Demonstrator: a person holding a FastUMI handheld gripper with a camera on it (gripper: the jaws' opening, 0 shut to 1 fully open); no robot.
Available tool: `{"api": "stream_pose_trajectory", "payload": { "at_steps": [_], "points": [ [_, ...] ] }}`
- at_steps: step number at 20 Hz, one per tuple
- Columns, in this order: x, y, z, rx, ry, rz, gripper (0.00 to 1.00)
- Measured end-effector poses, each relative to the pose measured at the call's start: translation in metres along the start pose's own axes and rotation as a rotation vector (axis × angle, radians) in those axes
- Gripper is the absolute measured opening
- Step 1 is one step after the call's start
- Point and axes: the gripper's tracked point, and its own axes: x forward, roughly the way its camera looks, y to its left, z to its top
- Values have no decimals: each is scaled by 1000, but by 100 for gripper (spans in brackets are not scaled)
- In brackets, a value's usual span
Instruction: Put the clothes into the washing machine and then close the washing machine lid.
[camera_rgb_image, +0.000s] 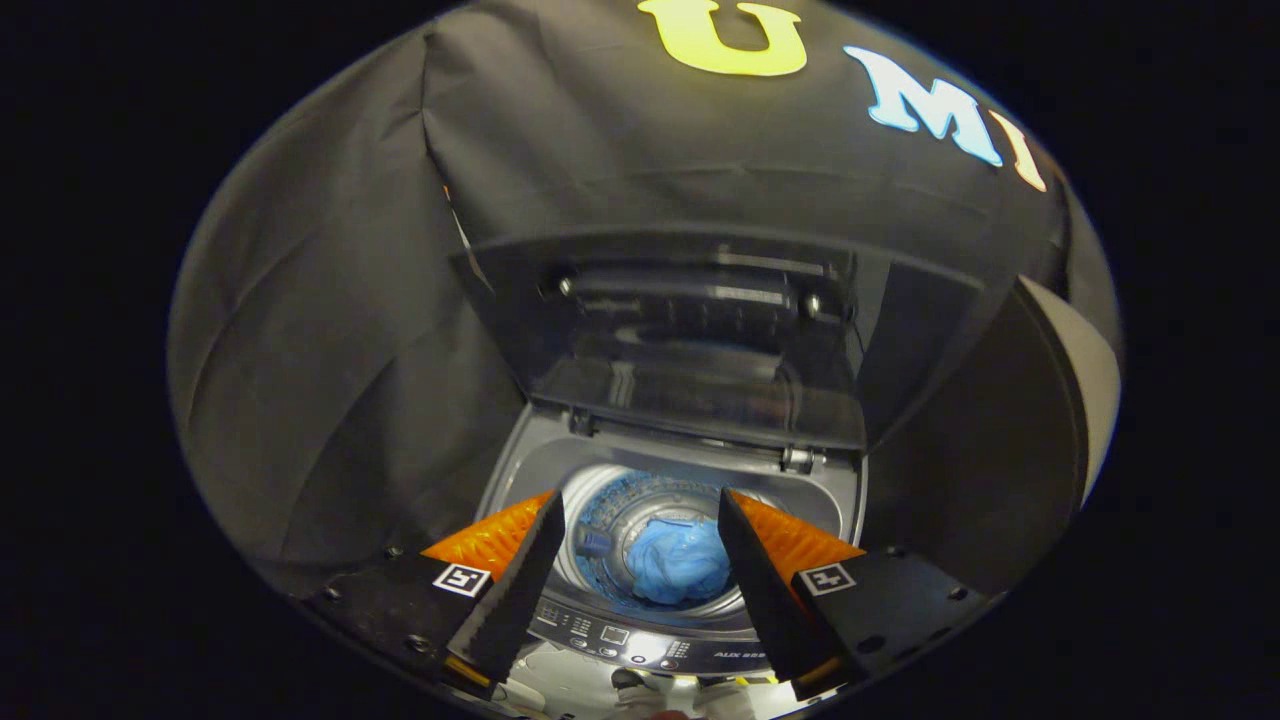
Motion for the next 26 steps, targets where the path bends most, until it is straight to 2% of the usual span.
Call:
{"api": "stream_pose_trajectory", "payload": {
  "at_steps": [3,7,12,18,26],
  "points": [
    [-23,11,49,-33,-75,13,96],
    [-41,14,110,19,-159,18,96],
    [-16,-3,150,75,-164,-34,96],
    [34,-31,158,78,-105,-118,96],
    [69,-30,143,85,-68,-148,96]
  ]
}}
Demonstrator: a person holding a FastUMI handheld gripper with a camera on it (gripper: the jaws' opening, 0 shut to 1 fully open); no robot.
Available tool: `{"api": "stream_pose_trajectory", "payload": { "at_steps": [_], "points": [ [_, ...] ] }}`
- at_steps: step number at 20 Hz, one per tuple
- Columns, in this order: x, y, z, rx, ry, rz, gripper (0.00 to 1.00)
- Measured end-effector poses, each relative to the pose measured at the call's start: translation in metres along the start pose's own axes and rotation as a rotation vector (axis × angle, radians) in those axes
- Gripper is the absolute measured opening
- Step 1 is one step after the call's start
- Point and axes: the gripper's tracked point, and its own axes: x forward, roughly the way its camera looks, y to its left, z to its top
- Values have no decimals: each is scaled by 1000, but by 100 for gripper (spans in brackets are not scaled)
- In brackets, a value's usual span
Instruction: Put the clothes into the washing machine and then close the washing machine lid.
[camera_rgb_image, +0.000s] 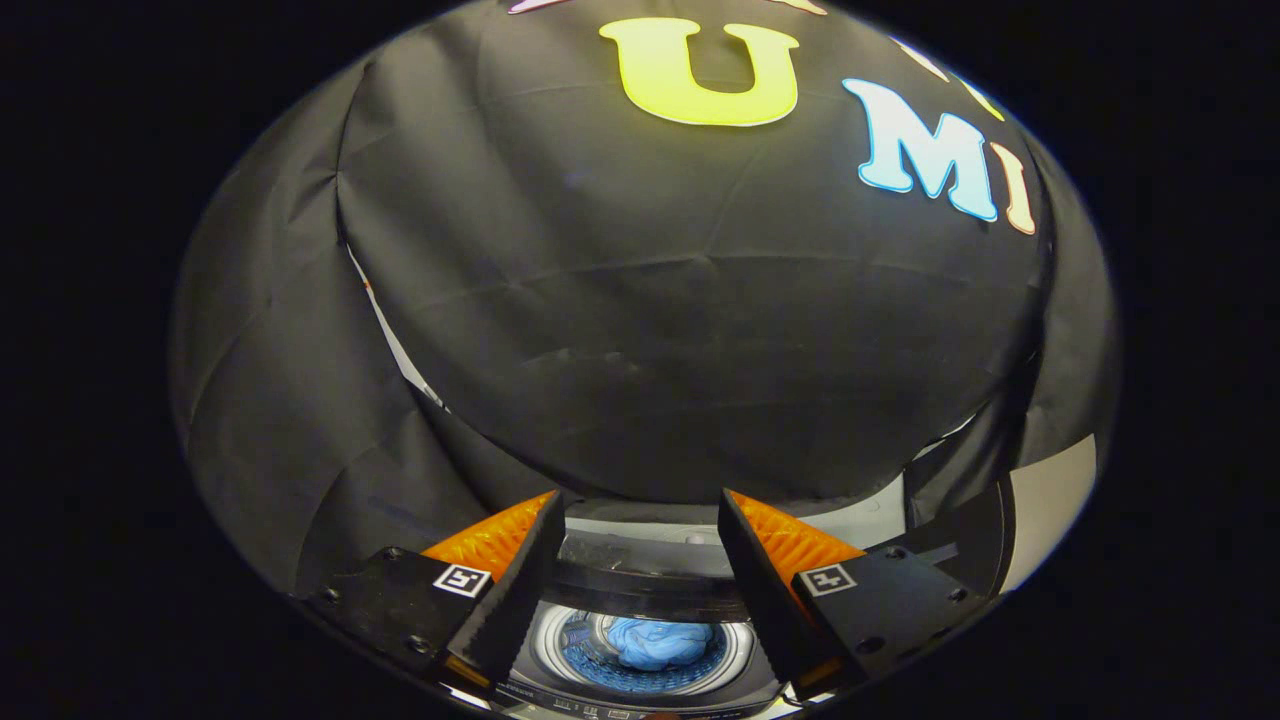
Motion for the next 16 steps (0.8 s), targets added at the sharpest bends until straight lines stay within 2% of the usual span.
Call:
{"api": "stream_pose_trajectory", "payload": {
  "at_steps": [3,6,16],
  "points": [
    [0,1,0,46,-40,-9,97],
    [0,0,0,5,-70,-3,97],
    [-16,5,-10,2,-197,-10,98]
  ]
}}
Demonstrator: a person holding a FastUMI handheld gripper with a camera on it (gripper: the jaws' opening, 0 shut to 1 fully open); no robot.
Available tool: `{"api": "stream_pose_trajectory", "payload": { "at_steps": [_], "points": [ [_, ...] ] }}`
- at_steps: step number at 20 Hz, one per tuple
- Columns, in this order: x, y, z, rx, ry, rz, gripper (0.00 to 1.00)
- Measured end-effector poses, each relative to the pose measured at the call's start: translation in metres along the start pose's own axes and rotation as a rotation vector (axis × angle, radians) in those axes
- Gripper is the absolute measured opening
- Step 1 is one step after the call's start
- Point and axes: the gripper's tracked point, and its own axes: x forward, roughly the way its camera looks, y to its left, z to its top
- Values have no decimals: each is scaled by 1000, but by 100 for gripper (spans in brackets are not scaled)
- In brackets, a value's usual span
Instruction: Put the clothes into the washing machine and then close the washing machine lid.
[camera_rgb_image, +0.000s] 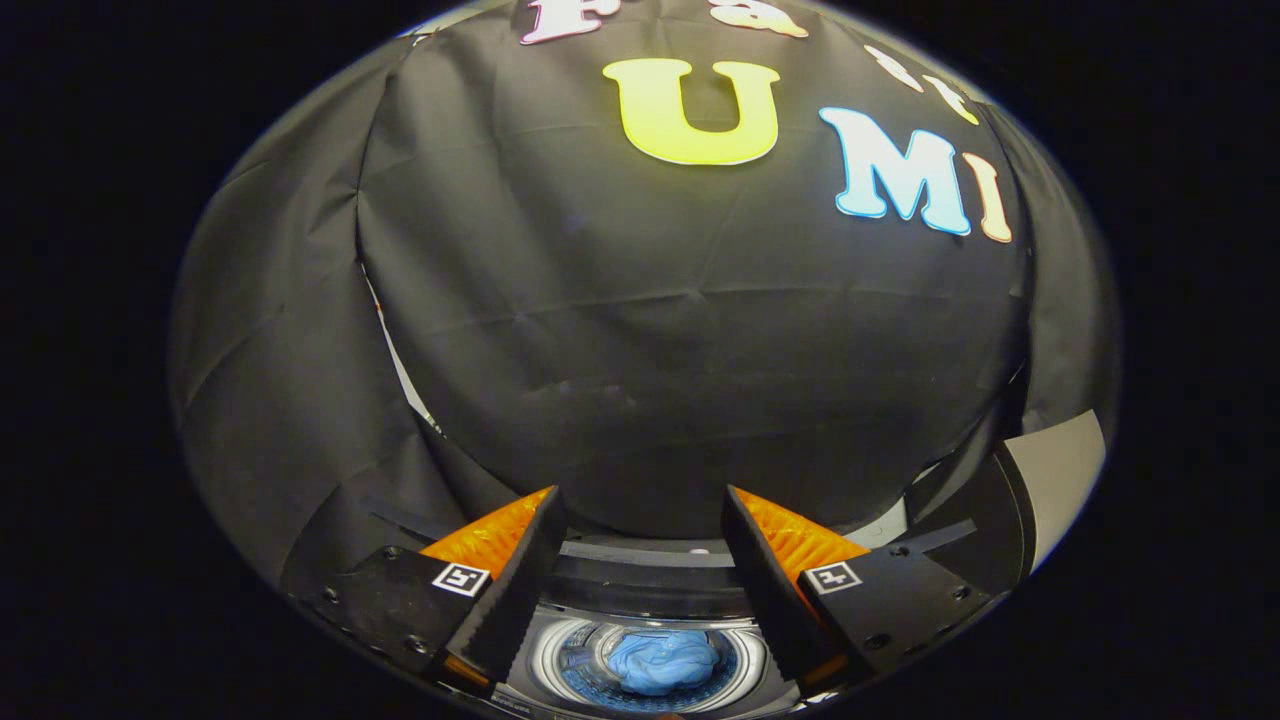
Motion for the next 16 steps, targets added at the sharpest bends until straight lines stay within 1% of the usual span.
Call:
{"api": "stream_pose_trajectory", "payload": {
  "at_steps": [4,16],
  "points": [
    [-7,2,-4,-6,-18,2,98],
    [-38,7,-26,-29,-125,15,98]
  ]
}}
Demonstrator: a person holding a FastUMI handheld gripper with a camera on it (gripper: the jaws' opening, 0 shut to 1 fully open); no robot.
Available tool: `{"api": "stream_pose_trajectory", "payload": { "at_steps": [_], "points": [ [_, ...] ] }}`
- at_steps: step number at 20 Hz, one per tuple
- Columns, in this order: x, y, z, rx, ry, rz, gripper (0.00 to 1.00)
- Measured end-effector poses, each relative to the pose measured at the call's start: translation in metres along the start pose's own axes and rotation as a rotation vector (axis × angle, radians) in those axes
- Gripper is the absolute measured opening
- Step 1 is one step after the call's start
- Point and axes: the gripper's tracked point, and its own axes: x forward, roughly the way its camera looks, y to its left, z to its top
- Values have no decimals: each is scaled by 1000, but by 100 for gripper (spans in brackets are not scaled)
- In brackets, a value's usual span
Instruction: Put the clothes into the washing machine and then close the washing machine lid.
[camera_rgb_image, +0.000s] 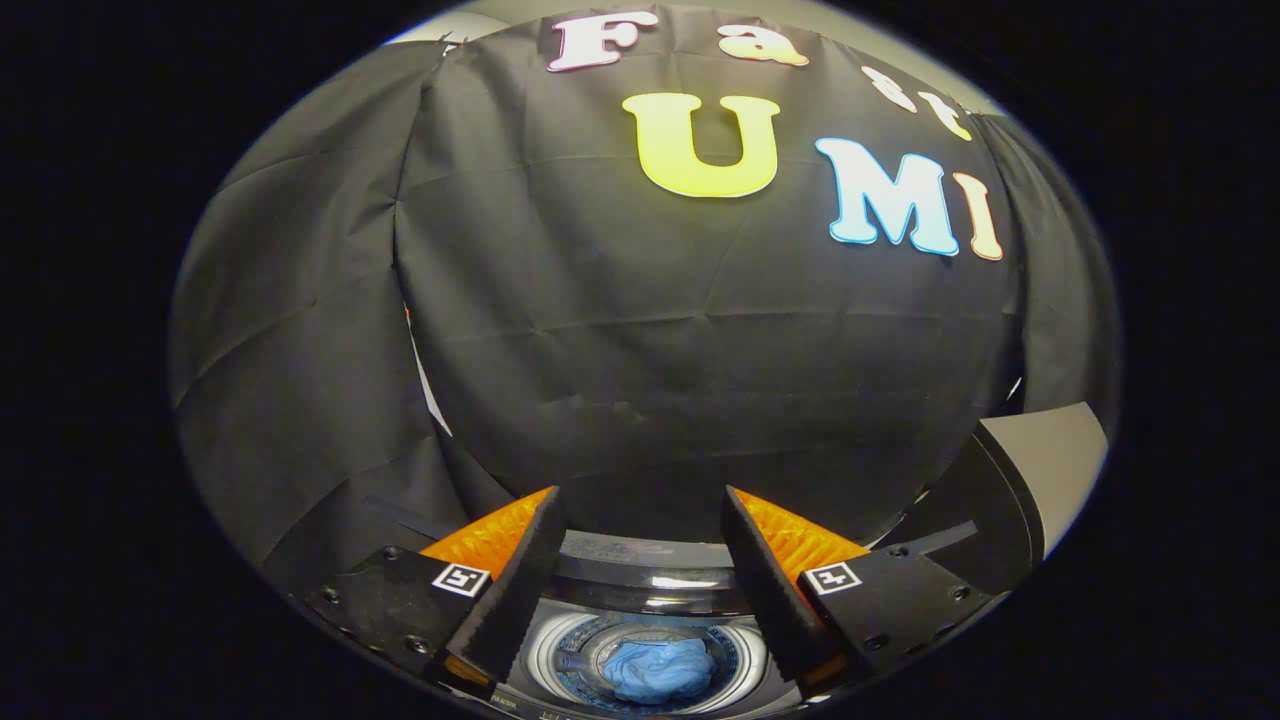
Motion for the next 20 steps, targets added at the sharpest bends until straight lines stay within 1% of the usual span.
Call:
{"api": "stream_pose_trajectory", "payload": {
  "at_steps": [14,18,20],
  "points": [
    [-38,11,-33,1,-68,-18,98],
    [-52,12,-54,0,-81,-17,98],
    [-64,16,-79,-3,-62,-8,97]
  ]
}}
